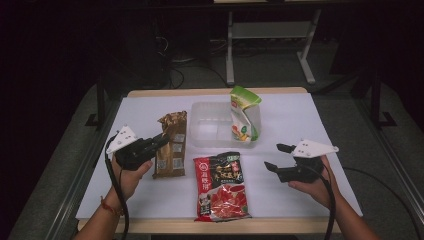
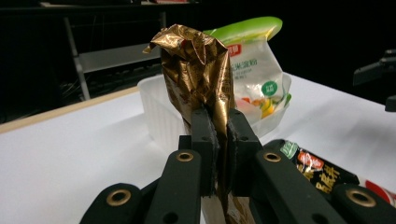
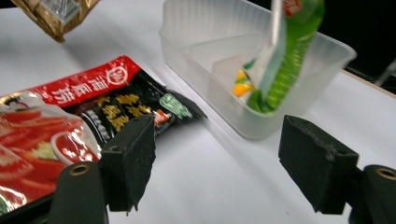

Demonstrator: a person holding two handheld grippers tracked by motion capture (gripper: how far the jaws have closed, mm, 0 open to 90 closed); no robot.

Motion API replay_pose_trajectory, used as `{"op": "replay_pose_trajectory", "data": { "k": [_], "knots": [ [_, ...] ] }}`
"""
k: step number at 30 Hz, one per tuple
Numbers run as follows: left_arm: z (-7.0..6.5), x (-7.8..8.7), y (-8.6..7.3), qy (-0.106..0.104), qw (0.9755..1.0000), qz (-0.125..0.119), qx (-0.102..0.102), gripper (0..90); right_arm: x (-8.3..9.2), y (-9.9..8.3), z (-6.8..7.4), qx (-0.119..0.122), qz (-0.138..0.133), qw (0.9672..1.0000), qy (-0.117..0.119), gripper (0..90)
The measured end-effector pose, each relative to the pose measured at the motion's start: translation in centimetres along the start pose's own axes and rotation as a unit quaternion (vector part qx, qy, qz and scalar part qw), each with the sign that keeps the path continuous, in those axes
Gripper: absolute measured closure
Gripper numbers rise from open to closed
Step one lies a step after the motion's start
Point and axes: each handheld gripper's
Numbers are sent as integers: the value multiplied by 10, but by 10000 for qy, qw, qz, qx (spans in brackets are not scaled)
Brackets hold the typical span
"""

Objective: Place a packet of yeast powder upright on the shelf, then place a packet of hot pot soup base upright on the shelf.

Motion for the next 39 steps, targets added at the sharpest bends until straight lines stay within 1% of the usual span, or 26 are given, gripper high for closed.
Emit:
{"op": "replay_pose_trajectory", "data": {
  "k": [2,6,7,12,14,16,18,21,22,24,27,30,33,35,38,39],
  "knots": [
    [-1,-3,2,-12,10000,-32,-39,836,6,-4,0,50,9,9999,-144,255],
    [-4,-10,9,-30,9999,-145,-80,837,14,-10,-1,89,42,9995,-294,262],
    [-5,-12,11,-30,9998,-162,-124,837,16,-12,-2,84,52,9994,-334,262],
    [-10,-26,23,-47,9992,-355,-152,837,21,-20,-6,-138,-95,9989,-428,265],
    [-12,-33,28,-35,9990,-406,-204,837,21,-22,-7,-177,-100,9987,-467,265],
    [-14,-40,31,-57,9988,-438,-203,837,20,-23,-9,-201,-104,9985,-499,265],
    [-15,-48,32,-49,9988,-443,-198,837,20,-24,-9,-241,-126,9985,-479,265],
    [-17,-61,33,-31,9988,-461,-173,838,20,-24,-9,-229,-137,9985,-481,266],
    [-17,-65,33,2,9987,-471,-206,838,20,-25,-9,-229,-138,9985,-487,267],
    [-17,-71,34,16,9987,-498,-136,838,21,-25,-8,-232,-151,9984,-487,269],
    [-18,-82,35,77,9985,-535,-114,838,23,-27,-8,-232,-140,9984,-493,269],
    [-18,-91,35,108,9984,-555,-53,838,23,-28,-9,-289,-158,9983,-488,269],
    [-18,-100,35,171,9982,-580,25,839,23,-29,-10,-290,-147,9983,-483,269],
    [-18,-105,35,172,9980,-603,82,839,23,-30,-10,-293,-126,9983,-483,269],
    [-20,-114,36,241,9978,-618,96,839,25,-30,-10,-315,-149,9981,-500,269],
    [-20,-117,36,264,9978,-598,68,839,26,-30,-11,-326,-162,9981,-504,269]
  ]
}}
Point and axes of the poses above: each handheld gripper's, and its own axes: x roughly backward along the jaws, y roughly out of its top, z roughly to its left, and after that the axes turned 5 degrees about -z, right-handed
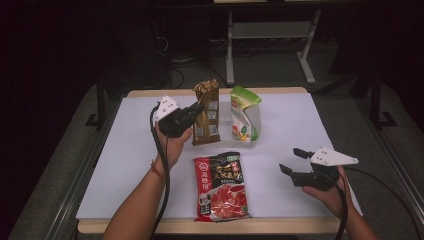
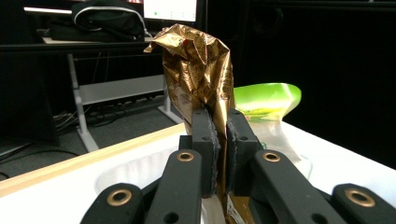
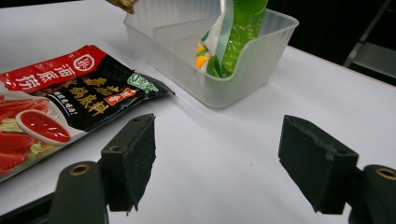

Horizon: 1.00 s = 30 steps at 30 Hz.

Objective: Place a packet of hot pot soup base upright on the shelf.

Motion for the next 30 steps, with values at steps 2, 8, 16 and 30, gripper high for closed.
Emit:
{"op": "replay_pose_trajectory", "data": {
  "k": [2,8,16,30],
  "knots": [
    [-1,-5,0,60,10000,-5,0,839,0,0,0,-6,-9,10000,2,269],
    [-4,-23,2,246,9996,-24,-100,839,2,-2,-1,-15,0,10000,13,271],
    [-3,-47,0,514,9986,51,-126,839,4,-3,-3,-40,-20,10000,25,271],
    [-4,-86,-15,896,9939,209,-604,839,6,-4,-4,-60,-43,10000,56,274]
  ]
}}
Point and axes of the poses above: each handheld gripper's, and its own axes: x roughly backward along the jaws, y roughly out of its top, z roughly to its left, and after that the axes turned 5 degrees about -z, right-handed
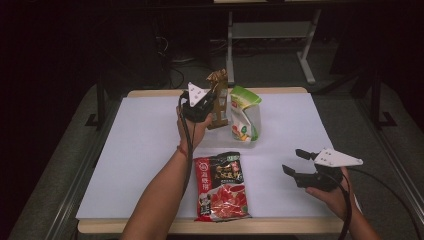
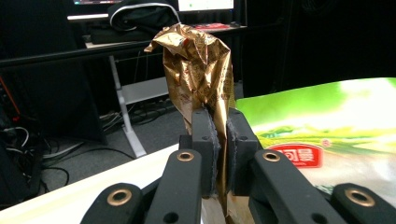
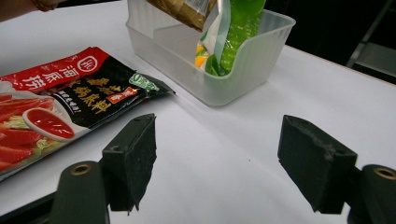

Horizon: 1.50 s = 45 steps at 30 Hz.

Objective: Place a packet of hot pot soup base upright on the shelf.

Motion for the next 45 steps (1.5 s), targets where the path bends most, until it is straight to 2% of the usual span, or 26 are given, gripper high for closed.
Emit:
{"op": "replay_pose_trajectory", "data": {
  "k": [9,15,20,22,30,35,36,39,41,43,45],
  "knots": [
    [-15,-17,-14,200,9995,139,-182,839,0,-1,0,-8,0,10000,25,275],
    [-24,-21,-22,292,9993,173,-175,839,0,-1,-1,-6,-5,10000,45,274],
    [-26,-18,-27,154,9996,222,-101,838,1,-1,-1,-12,-36,10000,64,275],
    [-29,-14,-30,134,9995,231,-150,836,0,-1,0,-7,-24,10000,69,275],
    [-27,0,-37,-242,9988,429,-29,833,-1,0,1,15,6,10000,94,274],
    [-23,9,-32,-407,9984,381,-4,845,-1,-1,0,-22,42,9999,111,275],
    [-23,10,-30,-388,9985,380,-75,847,-2,-1,0,-9,40,9999,109,276],
    [-23,8,-24,-378,9987,336,-112,850,-2,-1,0,-10,37,9999,126,276],
    [-22,4,-20,-310,9989,291,-180,852,-3,-1,1,2,42,9999,142,276],
    [-19,-3,-16,-230,9995,235,-37,854,-3,0,2,18,60,9999,152,275],
    [-17,-10,-13,-74,9998,175,-12,854,-3,0,2,28,60,9998,171,275]
  ]
}}
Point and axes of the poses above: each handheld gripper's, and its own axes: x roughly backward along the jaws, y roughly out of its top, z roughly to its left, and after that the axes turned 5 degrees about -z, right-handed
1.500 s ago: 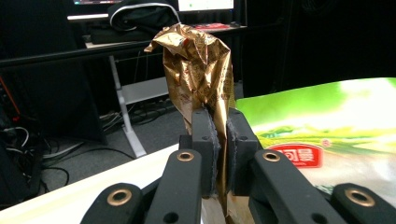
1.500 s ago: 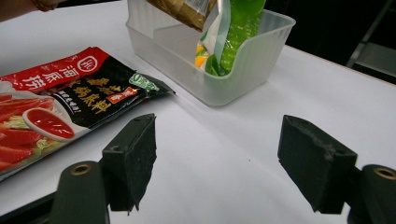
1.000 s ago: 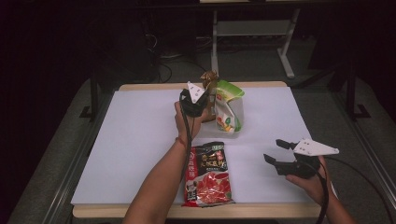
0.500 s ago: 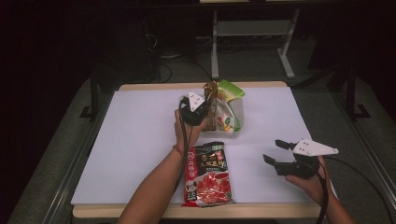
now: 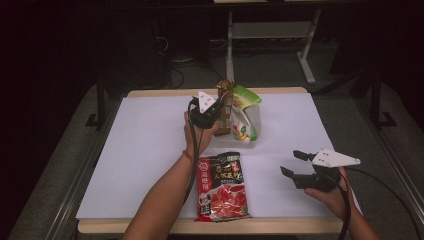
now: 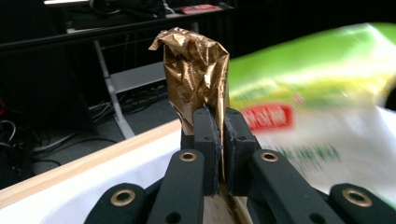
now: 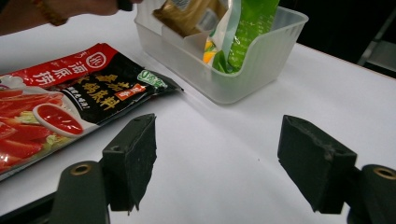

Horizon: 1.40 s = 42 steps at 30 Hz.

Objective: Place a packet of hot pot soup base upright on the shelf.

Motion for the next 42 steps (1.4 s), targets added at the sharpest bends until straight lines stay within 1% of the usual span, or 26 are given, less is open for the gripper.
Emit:
{"op": "replay_pose_trajectory", "data": {
  "k": [2,3,5,6,7,8,9,11,13,14,16,17,20,22,24,27,31,33,35,42],
  "knots": [
    [0,-6,0,98,9999,-17,-28,855,1,0,0,-2,-5,10000,11,275],
    [0,-11,-1,179,9998,-12,-75,855,1,-1,-1,-3,-2,10000,11,275],
    [1,-16,-1,260,9996,-104,-21,856,2,-2,-2,-25,-14,10000,13,275],
    [0,-19,0,326,9994,-124,-30,856,3,-2,-2,-28,-32,10000,13,275],
    [-3,-21,1,408,9989,-183,-113,856,3,-2,-2,-28,-32,10000,13,275],
    [-5,-21,1,432,9986,-213,-201,858,3,-2,-2,-27,-40,10000,18,275],
    [-9,-23,1,396,9986,-250,-226,858,3,-2,-2,-29,-47,10000,24,275],
    [-14,-22,-2,327,9989,-259,-209,859,3,-2,-1,1,-44,10000,36,276],
    [-20,-18,-6,255,9988,-252,-336,859,3,-1,0,29,-43,10000,64,277],
    [-21,-16,-8,212,9990,-211,-332,859,3,-1,0,45,-45,9999,83,276],
    [-21,-11,-14,139,9995,-165,-250,859,2,-1,0,46,-14,10000,86,276],
    [-20,-8,-19,94,9997,-94,-220,858,2,-2,0,53,-13,9999,90,276],
    [-18,0,-25,-46,9998,12,-169,857,1,-1,1,59,0,9999,110,276],
    [-18,6,-29,-117,9998,31,-186,857,0,-1,3,63,12,9999,115,277],
    [-18,12,-30,-215,9996,9,-180,857,-1,0,3,68,17,9999,137,277],
    [-19,20,-30,-361,9991,-1,-238,858,-2,-1,4,72,63,9998,145,276],
    [-19,29,-31,-477,9985,-21,-277,860,-2,-1,4,83,82,9998,159,277],
    [-22,34,-31,-543,9981,-34,-302,862,-2,-2,4,65,75,9998,160,277],
    [-25,38,-32,-627,9973,-44,-373,865,-2,-1,4,74,84,9998,160,277],
    [-28,48,-36,-781,9962,-46,-384,869,-3,-1,6,126,104,9997,160,276]
  ]
}}
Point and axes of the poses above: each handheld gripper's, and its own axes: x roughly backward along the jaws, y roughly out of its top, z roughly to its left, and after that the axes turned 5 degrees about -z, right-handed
